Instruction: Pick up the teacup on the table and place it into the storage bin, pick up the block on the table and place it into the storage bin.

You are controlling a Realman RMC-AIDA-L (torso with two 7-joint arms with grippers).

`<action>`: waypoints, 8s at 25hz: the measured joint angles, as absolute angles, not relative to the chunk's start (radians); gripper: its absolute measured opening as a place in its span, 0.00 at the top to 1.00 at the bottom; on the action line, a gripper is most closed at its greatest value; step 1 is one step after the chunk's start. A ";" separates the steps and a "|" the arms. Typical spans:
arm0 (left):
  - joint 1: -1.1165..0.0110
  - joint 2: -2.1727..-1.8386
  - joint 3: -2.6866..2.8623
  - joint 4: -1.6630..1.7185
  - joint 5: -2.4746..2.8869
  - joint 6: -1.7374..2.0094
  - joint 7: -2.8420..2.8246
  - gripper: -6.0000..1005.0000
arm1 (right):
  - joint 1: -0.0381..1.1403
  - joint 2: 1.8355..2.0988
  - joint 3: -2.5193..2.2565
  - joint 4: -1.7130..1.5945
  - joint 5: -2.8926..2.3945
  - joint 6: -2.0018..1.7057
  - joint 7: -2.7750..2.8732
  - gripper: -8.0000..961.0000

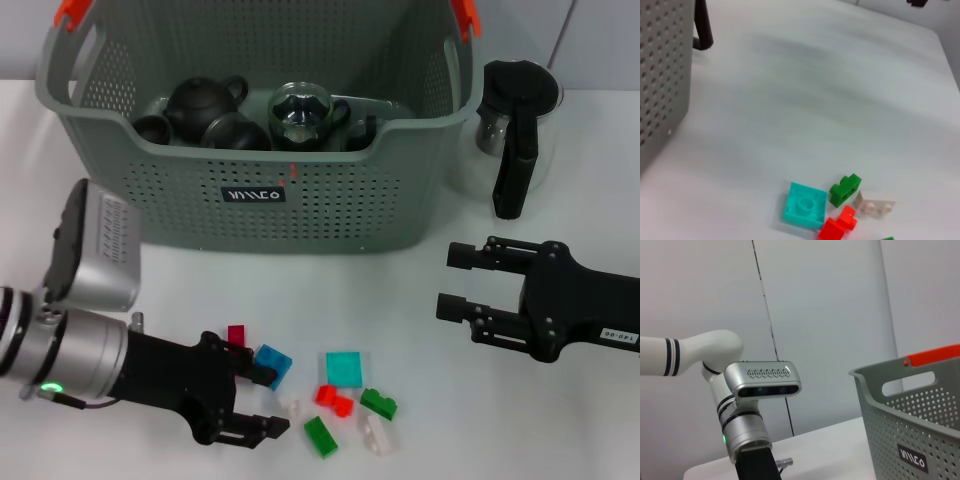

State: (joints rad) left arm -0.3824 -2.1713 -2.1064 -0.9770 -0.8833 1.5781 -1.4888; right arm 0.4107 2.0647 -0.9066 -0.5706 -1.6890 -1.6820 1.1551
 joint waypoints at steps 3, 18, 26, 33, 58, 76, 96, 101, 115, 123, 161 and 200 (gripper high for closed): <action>-0.387 -2.173 -2.085 -0.961 -0.887 1.539 -1.488 0.40 | 0.410 2.065 -0.907 -0.571 -1.689 -1.681 1.155 0.33; -0.428 -2.168 -2.077 -0.903 -0.893 1.492 -1.561 0.51 | 0.410 2.066 -0.907 -0.569 -1.689 -1.681 1.155 0.33; -0.435 -2.169 -2.056 -0.903 -0.878 1.499 -1.567 0.79 | 0.409 2.064 -0.907 -0.564 -1.689 -1.681 1.153 0.33; -0.442 -2.170 -2.050 -0.908 -0.877 1.512 -1.579 0.87 | 0.408 2.062 -0.907 -0.557 -1.689 -1.683 1.151 0.33; -0.743 -2.038 -2.387 -1.217 -1.101 1.614 -2.181 0.82 | 0.407 2.061 -0.907 -0.557 -1.689 -1.690 1.152 0.33; -1.045 -2.095 -2.063 -0.702 -0.525 0.903 -2.338 0.78 | 0.415 2.068 -0.908 -0.557 -1.689 -1.685 1.153 0.33; -0.345 -2.164 -2.246 -1.356 -1.244 1.619 -1.630 0.34 | 0.416 2.065 -0.908 -0.557 -1.689 -1.691 1.153 0.33; -0.285 -2.154 -2.248 -1.192 -1.102 1.680 -1.461 0.21 | 0.417 2.065 -0.907 -0.557 -1.689 -1.690 1.154 0.33; -0.369 -2.166 -2.228 -0.981 -0.900 1.497 -1.358 0.23 | 0.417 2.066 -0.907 -0.557 -1.689 -1.683 1.154 0.33; -0.408 -2.166 -2.222 -0.915 -0.878 1.412 -1.331 0.24 | 0.411 2.066 -0.907 -0.557 -1.689 -1.683 1.154 0.33; -0.425 -2.166 -2.217 -0.937 -0.790 1.397 -1.471 0.34 | 0.408 2.066 -0.907 -0.557 -1.689 -1.683 1.154 0.33; -0.955 -2.116 -2.070 -0.745 -0.653 0.855 -2.236 0.31 | 0.421 2.072 -0.909 -0.555 -1.689 -1.683 1.153 0.33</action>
State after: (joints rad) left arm -0.9548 -2.1158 -2.0698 -0.7450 -0.6527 0.8546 -2.2363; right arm 0.4213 2.0724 -0.9088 -0.5553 -1.6888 -1.6827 1.1535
